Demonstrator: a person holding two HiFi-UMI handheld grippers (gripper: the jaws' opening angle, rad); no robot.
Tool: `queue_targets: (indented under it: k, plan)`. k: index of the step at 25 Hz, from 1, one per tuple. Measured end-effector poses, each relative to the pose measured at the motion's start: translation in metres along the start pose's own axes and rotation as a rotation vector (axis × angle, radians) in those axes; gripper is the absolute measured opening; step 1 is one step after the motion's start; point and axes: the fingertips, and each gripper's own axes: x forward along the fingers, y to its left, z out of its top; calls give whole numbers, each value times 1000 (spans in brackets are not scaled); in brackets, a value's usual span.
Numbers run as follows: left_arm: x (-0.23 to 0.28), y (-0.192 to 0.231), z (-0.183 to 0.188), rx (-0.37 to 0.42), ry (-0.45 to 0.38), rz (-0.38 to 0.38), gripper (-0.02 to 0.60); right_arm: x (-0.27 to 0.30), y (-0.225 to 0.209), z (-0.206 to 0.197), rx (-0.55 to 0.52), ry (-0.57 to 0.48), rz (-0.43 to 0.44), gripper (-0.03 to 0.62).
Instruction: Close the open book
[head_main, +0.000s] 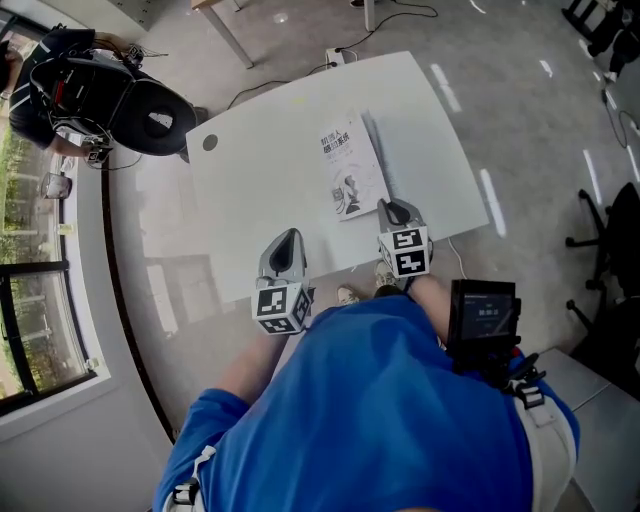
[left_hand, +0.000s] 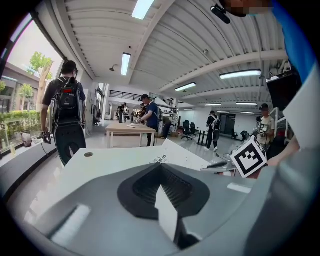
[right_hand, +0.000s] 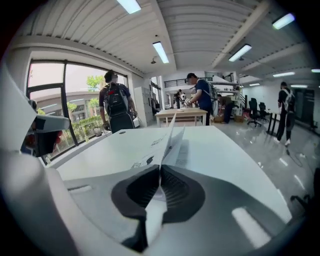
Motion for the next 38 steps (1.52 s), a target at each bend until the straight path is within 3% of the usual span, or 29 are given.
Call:
queue_targets:
  k: [5,16,25,38]
  plan:
    - [-5,-2,-1,13,15,-7,6,3,-10,-12,102,25,-4,14]
    - [-5,-6,-4,22,43,-21,6,2,-12,-19,223,25,3,26]
    - [1,-10,-7,17,52,-34,6,2,-20,-25,270,51,-7,64]
    - [12,-11,-14,-12,35,-43,6,-1,-32,-27,311,49,-10,69]
